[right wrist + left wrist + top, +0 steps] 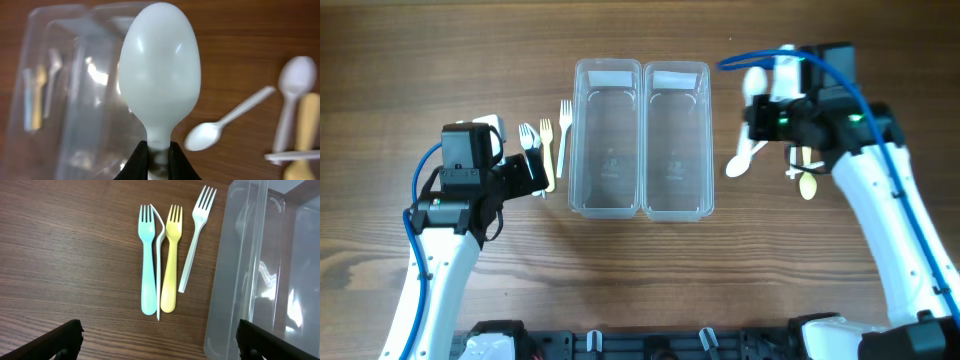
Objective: Pack container
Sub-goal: 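Carry the spoon into the right tray and release it, then return the right gripper to the spoons and grasp another white spoon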
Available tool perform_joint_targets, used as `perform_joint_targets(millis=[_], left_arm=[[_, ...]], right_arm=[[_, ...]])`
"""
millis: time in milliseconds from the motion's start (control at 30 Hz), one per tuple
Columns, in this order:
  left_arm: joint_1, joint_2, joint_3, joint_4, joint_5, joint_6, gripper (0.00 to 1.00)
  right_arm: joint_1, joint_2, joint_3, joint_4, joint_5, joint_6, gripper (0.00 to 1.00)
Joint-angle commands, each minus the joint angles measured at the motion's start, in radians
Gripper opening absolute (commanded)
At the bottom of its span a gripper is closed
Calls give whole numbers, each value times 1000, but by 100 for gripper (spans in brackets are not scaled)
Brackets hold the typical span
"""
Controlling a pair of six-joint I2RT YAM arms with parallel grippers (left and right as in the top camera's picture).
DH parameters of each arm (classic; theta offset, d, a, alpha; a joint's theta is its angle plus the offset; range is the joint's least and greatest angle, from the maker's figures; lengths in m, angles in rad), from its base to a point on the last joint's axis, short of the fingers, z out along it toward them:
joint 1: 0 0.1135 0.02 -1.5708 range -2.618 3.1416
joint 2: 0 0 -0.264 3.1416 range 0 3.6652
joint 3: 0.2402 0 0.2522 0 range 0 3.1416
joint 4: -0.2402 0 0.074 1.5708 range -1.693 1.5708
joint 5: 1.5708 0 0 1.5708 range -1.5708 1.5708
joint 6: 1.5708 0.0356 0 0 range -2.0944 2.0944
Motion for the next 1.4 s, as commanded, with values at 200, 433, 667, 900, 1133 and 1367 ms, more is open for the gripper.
perform_joint_targets(millis=[200, 433, 667, 900, 1133, 1367], left_arm=[[-6, 5, 20, 3, -10, -10, 100], [-6, 5, 20, 3, -10, -9, 100], [-6, 5, 20, 3, -10, -10, 100], [-6, 5, 20, 3, -10, -10, 100], [-6, 5, 20, 3, -10, -10, 100], [-6, 5, 20, 3, -10, -10, 100]], right_arm=[[210, 188, -16, 125, 37, 187, 4], [278, 337, -16, 177, 29, 158, 22], [230, 204, 22, 150, 81, 73, 54], [60, 70, 22, 117, 201, 187, 58], [-148, 115, 19, 94, 203, 110, 69], [-249, 244, 6, 95, 200, -85, 73]])
